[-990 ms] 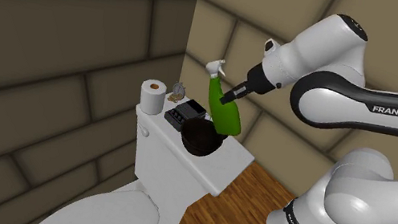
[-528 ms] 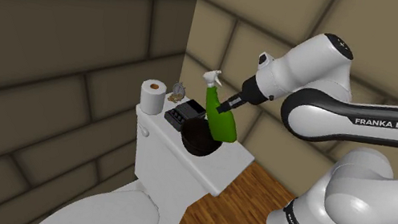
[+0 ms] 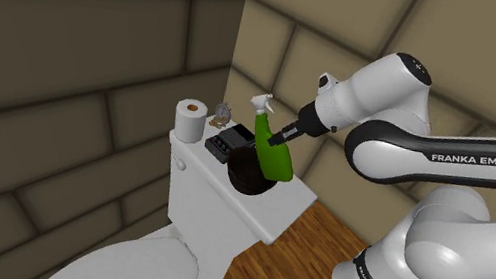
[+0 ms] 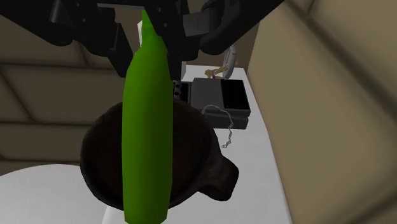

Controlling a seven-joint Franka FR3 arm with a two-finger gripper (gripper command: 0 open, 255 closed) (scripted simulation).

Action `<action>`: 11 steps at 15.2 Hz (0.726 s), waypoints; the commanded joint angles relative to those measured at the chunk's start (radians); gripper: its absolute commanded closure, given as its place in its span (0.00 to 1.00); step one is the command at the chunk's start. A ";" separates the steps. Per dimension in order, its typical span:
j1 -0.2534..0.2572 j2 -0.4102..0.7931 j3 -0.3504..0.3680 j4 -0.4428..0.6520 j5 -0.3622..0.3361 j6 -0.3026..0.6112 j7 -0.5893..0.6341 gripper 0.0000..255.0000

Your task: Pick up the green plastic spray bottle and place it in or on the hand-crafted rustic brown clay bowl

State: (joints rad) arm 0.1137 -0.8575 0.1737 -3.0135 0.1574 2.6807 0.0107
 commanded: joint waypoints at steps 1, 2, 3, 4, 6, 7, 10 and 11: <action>0.000 0.000 0.000 0.000 0.000 0.000 0.000 1.00; 0.000 0.000 0.000 0.000 0.000 0.000 0.000 1.00; 0.000 0.000 0.000 0.000 0.000 0.000 0.000 0.00; 0.000 0.000 0.000 0.000 0.000 0.000 0.000 0.00; 0.000 0.000 0.000 0.000 0.000 0.000 0.000 0.00; 0.000 0.000 0.000 0.000 0.000 0.000 0.000 0.00; 0.002 -0.108 -0.008 0.011 -0.006 -0.119 0.002 0.00; 0.003 -0.157 -0.012 0.020 -0.010 -0.176 0.004 0.00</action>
State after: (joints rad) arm 0.1151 -0.9609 0.1649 -2.9997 0.1507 2.5662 0.0121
